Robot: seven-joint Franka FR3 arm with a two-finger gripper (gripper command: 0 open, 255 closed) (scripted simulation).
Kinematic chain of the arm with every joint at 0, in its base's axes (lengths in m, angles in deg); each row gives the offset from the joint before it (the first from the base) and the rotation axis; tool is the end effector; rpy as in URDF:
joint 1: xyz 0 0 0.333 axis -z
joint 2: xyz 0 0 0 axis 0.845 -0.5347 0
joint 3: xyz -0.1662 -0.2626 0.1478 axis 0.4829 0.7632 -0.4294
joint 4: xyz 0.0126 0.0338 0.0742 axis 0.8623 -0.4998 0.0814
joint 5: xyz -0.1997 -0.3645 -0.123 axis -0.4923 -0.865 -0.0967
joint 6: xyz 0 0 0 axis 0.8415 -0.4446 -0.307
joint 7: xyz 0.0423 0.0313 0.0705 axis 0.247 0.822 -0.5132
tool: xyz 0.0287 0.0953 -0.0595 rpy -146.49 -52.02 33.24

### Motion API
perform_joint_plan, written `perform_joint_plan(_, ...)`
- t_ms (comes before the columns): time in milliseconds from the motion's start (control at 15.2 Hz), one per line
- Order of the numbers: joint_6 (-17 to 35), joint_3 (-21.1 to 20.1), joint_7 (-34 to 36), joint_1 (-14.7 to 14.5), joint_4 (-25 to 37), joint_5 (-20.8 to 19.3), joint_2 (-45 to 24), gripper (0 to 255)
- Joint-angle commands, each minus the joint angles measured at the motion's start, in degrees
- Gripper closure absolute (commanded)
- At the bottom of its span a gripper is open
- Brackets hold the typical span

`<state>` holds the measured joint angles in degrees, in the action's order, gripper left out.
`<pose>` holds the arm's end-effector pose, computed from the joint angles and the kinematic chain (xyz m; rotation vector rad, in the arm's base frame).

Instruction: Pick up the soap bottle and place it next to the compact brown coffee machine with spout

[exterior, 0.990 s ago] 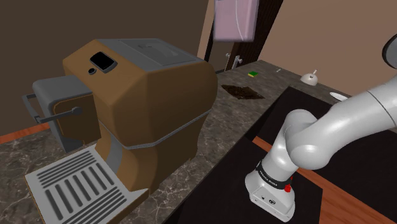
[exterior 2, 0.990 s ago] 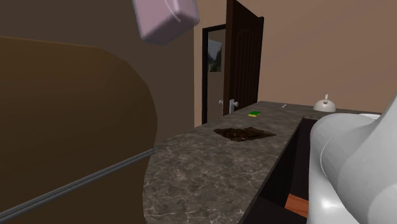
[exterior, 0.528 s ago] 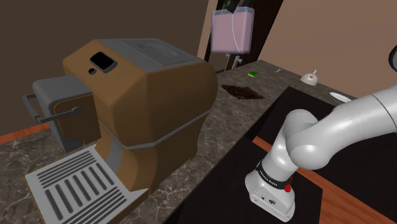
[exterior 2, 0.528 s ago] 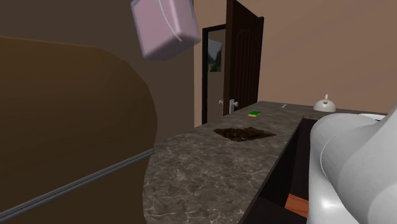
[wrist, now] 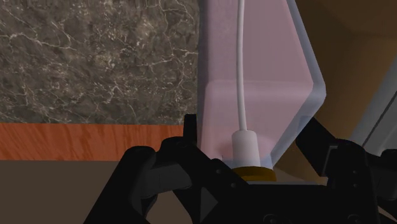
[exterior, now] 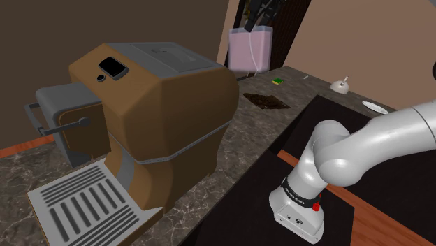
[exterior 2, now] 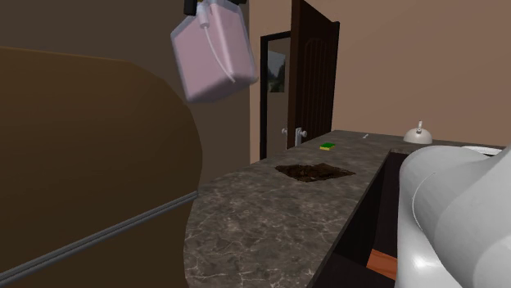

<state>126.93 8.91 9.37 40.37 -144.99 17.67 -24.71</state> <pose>0.3398 0.0586 0.7553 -3.1030 -0.0446 -0.3960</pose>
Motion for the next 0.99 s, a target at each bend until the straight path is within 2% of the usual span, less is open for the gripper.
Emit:
perform_joint_plan(0, 1.38, 0.04, 0.08, 0.03, -2.25, -0.07, 0.92, 255)
perform_joint_plan(924, 10.9, 0.37, 0.66, 0.24, -16.65, -0.54, 5.79, 255)
